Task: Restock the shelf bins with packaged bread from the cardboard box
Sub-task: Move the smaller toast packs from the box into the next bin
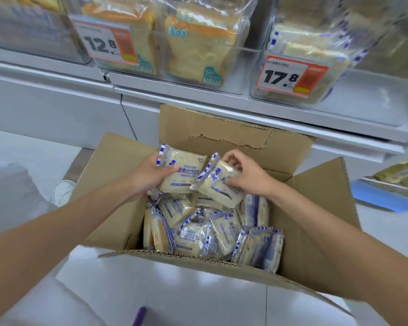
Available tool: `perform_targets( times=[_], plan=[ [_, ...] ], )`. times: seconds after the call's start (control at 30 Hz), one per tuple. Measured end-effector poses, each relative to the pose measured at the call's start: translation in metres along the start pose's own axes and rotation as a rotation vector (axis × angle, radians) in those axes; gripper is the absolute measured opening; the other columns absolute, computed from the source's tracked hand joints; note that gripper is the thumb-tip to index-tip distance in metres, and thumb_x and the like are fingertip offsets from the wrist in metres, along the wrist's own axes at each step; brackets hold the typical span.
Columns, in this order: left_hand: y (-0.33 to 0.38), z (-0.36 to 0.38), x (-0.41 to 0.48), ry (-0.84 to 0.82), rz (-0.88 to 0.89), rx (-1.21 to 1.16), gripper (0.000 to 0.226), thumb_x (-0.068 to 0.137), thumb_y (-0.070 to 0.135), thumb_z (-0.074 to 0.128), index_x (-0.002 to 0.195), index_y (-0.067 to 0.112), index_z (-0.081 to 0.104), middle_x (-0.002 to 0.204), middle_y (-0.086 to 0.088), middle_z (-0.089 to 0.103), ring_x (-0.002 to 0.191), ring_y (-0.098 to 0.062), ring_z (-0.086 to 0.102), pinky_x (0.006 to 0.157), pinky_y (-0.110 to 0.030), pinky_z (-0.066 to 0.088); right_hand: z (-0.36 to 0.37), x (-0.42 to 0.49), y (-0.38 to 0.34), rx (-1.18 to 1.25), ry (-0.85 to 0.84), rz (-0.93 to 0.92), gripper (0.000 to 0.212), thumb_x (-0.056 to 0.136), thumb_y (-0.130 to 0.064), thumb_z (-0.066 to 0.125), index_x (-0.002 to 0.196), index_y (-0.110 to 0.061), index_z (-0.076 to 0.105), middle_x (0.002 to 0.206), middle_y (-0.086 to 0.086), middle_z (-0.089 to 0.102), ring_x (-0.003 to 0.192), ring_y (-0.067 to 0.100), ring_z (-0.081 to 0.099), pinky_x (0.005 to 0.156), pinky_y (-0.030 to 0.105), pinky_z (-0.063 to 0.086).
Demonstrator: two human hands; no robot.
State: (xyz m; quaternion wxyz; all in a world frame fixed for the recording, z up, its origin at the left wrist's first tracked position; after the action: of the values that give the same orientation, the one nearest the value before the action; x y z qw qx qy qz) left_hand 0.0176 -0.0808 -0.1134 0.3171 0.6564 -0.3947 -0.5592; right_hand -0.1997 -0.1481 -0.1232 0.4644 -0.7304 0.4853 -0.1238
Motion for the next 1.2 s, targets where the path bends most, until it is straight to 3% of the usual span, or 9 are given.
perform_targets(
  times=[0.1, 0.2, 0.33, 0.53, 0.7, 0.8, 0.97, 1.1, 1.2],
  plan=[
    [0.031, 0.036, -0.012, -0.116, 0.053, 0.040, 0.057, 0.086, 0.049, 0.066, 0.133, 0.022, 0.049, 0.126, 0.007, 0.062, 0.108, -0.011, 0.062, 0.097, -0.038, 0.050, -0.022, -0.014, -0.048, -0.024, 0.020, -0.108, 0.049, 0.075, -0.002, 0.077, 0.111, -0.025, 0.052, 0.111, 0.002, 0.057, 0.101, 0.016, 0.054, 0.090, 0.028, 0.045],
    [0.072, 0.066, -0.027, -0.172, 0.182, 0.128, 0.027, 0.088, 0.034, 0.069, 0.109, 0.031, 0.051, 0.099, 0.015, 0.061, 0.080, 0.008, 0.059, 0.074, -0.012, 0.046, -0.045, -0.033, -0.082, -0.099, 0.075, -0.173, 0.059, 0.078, -0.006, 0.076, 0.129, -0.021, 0.048, 0.127, 0.000, 0.052, 0.114, 0.012, 0.049, 0.097, 0.021, 0.037],
    [0.125, 0.084, -0.039, -0.142, 0.315, 0.206, 0.030, 0.093, 0.025, 0.065, 0.120, 0.025, 0.051, 0.106, 0.011, 0.065, 0.081, 0.007, 0.059, 0.063, -0.010, 0.044, -0.085, -0.061, -0.109, -0.307, 0.078, -0.162, 0.078, 0.086, -0.024, 0.070, 0.151, -0.020, 0.028, 0.150, 0.001, 0.039, 0.136, 0.015, 0.037, 0.112, 0.030, 0.031],
    [0.224, 0.123, -0.060, -0.092, 0.560, 0.414, 0.036, 0.093, 0.028, 0.064, 0.122, 0.022, 0.044, 0.108, 0.016, 0.055, 0.097, -0.003, 0.055, 0.066, -0.005, 0.039, -0.178, -0.099, -0.148, -0.494, 0.256, -0.166, 0.033, 0.074, -0.029, 0.072, 0.103, -0.017, 0.062, 0.098, -0.002, 0.052, 0.086, 0.012, 0.053, 0.073, 0.032, 0.043],
    [0.308, 0.135, -0.048, 0.062, 0.844, 0.464, 0.089, 0.069, 0.058, 0.071, 0.142, 0.018, 0.039, 0.138, -0.004, 0.047, 0.124, -0.014, 0.047, 0.104, -0.030, 0.041, -0.279, -0.138, -0.190, -0.962, 0.689, -0.392, 0.036, 0.070, -0.030, 0.067, 0.101, -0.015, 0.059, 0.089, 0.002, 0.063, 0.086, 0.028, 0.058, 0.077, 0.038, 0.039],
    [0.338, 0.146, -0.017, 0.145, 0.907, 0.621, 0.069, 0.092, 0.049, 0.058, 0.148, 0.016, 0.036, 0.150, -0.002, 0.041, 0.136, -0.016, 0.039, 0.113, -0.035, 0.033, -0.334, -0.141, -0.173, -1.019, 0.841, -0.321, 0.036, 0.072, -0.026, 0.065, 0.105, -0.015, 0.058, 0.088, 0.003, 0.065, 0.086, 0.031, 0.059, 0.080, 0.038, 0.037],
    [0.352, 0.180, 0.053, 0.078, 0.828, 1.071, 0.068, 0.100, 0.055, 0.027, 0.153, 0.012, 0.027, 0.159, -0.010, 0.029, 0.146, -0.024, 0.026, 0.120, -0.045, 0.020, -0.378, -0.089, -0.105, -1.050, 0.740, -0.007, 0.040, 0.081, -0.030, 0.063, 0.115, -0.012, 0.053, 0.087, 0.006, 0.062, 0.092, 0.031, 0.062, 0.082, 0.037, 0.036],
    [0.336, 0.182, 0.085, 0.076, 0.727, 1.348, 0.072, 0.097, 0.064, 0.011, 0.154, 0.020, 0.025, 0.158, -0.008, 0.029, 0.145, -0.025, 0.027, 0.118, -0.053, 0.015, -0.381, -0.021, -0.052, -0.755, 0.454, 0.124, 0.065, 0.087, -0.037, 0.066, 0.143, -0.013, 0.042, 0.140, 0.011, 0.052, 0.125, 0.029, 0.051, 0.101, 0.033, 0.039],
    [0.337, 0.182, 0.086, 0.142, 0.822, 1.357, 0.073, 0.095, 0.063, 0.006, 0.149, 0.022, 0.033, 0.149, -0.005, 0.042, 0.137, -0.024, 0.037, 0.113, -0.054, 0.025, -0.371, 0.019, -0.035, -0.885, 0.378, 0.116, 0.089, 0.081, -0.057, 0.062, 0.153, -0.029, 0.019, 0.157, 0.006, 0.028, 0.141, 0.028, 0.030, 0.116, 0.044, 0.024]
  ],
)
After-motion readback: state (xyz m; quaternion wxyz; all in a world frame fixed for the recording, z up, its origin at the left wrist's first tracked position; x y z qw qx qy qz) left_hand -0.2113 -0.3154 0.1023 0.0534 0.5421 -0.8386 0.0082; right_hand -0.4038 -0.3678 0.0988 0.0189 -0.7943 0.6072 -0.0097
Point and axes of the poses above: each hand's wrist, its own x-axis towards the middle knuckle, its own z-axis out of the palm, y = z × x, the point moved 9 cm from there along x, towards the middle knuckle
